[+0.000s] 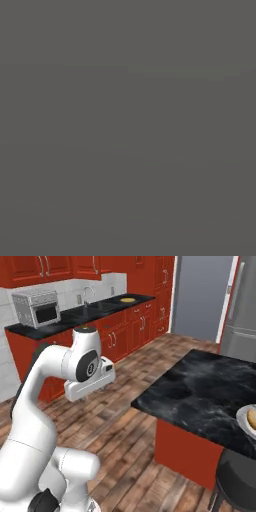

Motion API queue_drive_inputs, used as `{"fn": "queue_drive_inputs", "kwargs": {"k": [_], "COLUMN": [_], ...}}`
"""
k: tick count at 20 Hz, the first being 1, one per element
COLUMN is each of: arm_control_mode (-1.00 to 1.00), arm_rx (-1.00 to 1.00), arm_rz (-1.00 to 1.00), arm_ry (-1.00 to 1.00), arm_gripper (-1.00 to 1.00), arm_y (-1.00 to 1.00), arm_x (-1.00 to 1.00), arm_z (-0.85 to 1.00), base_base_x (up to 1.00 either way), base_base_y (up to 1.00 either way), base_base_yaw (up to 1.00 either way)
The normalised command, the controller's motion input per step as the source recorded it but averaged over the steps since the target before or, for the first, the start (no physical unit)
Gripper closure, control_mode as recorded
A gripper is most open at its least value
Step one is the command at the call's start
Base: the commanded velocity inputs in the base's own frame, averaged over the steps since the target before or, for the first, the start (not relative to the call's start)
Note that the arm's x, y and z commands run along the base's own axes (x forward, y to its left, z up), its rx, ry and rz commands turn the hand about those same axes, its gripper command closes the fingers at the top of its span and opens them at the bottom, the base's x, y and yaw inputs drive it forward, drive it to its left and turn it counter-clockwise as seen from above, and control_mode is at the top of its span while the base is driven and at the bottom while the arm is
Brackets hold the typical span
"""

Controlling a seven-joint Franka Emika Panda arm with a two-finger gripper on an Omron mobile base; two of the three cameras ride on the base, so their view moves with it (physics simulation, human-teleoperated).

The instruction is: Move the hot dog bun to the plate on the dining table and place the condiment next to that plate. Then navigate to the fridge and take the sausage and place it on the plate as well.

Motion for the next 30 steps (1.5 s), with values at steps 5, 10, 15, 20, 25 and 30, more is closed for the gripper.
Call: {"fn": "queue_drive_inputs", "kwargs": {"k": [5,10,15,20,25,30], "arm_control_mode": [1.00,1.00,1.00,1.00,1.00,1.00], "arm_rx": [0.00,0.00,0.00,0.00,0.00,0.00], "arm_rz": [0.00,0.00,0.00,0.00,0.00,0.00], "arm_ry": [0.00,0.00,0.00,0.00,0.00,0.00], "arm_gripper": [-1.00,-1.00,-1.00,-1.00,-1.00,-1.00], "arm_y": [0.00,0.00,0.00,0.00,0.00,0.00], "arm_x": [0.00,0.00,0.00,0.00,0.00,0.00], "arm_z": [0.00,0.00,0.00,0.00,0.00,0.00], "base_base_x": [0.97,1.00,1.00,1.00,0.94,1.00], "base_base_y": [0.42,0.52,0.46,0.05,0.00,0.00], "base_base_yaw": [0.38,0.12,-0.05,-0.23,-0.37,-0.34]}}
